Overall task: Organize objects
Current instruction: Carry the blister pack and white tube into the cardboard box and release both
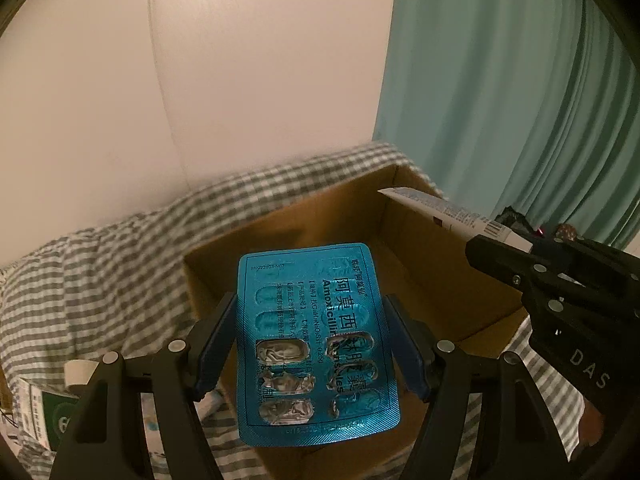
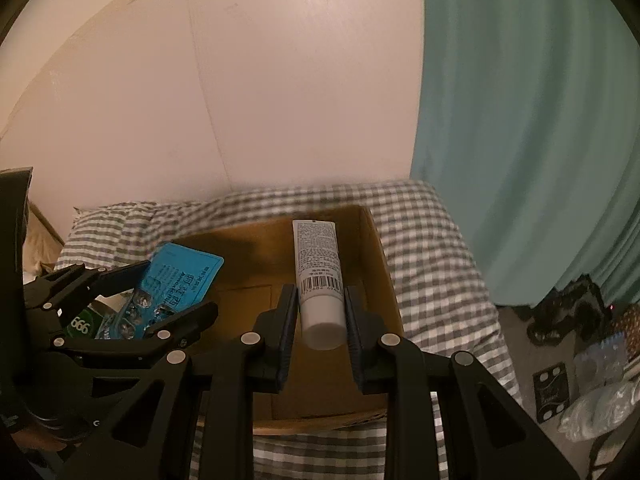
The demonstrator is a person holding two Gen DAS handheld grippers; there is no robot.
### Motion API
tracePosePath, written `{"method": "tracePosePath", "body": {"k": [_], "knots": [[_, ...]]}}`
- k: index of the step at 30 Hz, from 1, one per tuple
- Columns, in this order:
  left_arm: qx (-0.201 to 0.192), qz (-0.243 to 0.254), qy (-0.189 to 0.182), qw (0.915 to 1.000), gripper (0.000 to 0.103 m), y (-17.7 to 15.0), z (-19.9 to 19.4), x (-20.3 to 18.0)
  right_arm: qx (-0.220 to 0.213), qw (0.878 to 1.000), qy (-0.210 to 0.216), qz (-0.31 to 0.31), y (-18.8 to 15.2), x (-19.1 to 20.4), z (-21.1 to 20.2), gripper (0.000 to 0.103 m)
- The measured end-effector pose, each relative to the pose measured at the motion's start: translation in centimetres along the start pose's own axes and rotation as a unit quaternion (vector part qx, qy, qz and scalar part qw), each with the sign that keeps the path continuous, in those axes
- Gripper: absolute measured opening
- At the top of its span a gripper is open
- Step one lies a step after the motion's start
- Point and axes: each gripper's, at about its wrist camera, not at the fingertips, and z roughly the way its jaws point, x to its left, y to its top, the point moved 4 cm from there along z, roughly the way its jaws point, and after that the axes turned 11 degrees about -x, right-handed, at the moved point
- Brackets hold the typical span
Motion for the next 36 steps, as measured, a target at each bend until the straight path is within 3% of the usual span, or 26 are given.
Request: {"method": "tracePosePath", "body": {"k": [6,8,9,11,12,19,25,31,36], "knots": [[0.007,-0.004,-0.022,0.9997,0.075,-0.6,0.7,-0.3,0.012,1.000,0.001,0.008,-0.5,-0.4,1.2,0.023],[0.015,-0.007,-0.019,0.9997,0.086,-0.6,0.8,-0.2,0.013,1.000,-0.002,0.006,-0.4,-0.3,1.0,0.025],[0.015,-0.005,-0.012,0.9998,0.090,-0.5,0.5,-0.1,0.014,1.000,-0.005,0.001,-0.3,-0.2,0.8,0.030],[0.009,-0.003,-0.004,1.0000,0.096,-0.3,-0.7,0.5,0.004,1.000,-0.018,-0.005,0.2,0.5,0.4,0.065],[0.005,-0.002,-0.001,1.0000,0.096,-0.1,-1.1,0.7,-0.006,1.000,-0.020,-0.006,0.5,0.9,-0.2,0.068],[-0.030,-0.006,0.017,0.9994,0.100,2.1,-7.0,3.5,-0.063,0.998,-0.021,-0.007,2.6,1.6,-6.0,0.073],[-0.074,-0.007,0.047,0.9961,0.103,2.7,-14.0,8.4,-0.102,0.995,-0.011,-0.012,3.1,4.0,-11.9,0.076],[-0.102,-0.016,0.086,0.9909,0.103,0.3,-20.0,14.2,-0.123,0.992,-0.007,-0.036,1.5,7.8,-15.9,0.078],[-0.106,-0.019,0.131,0.9856,0.103,-3.4,-23.2,19.1,-0.113,0.993,0.009,-0.036,-1.3,11.5,-16.3,0.080]]}}
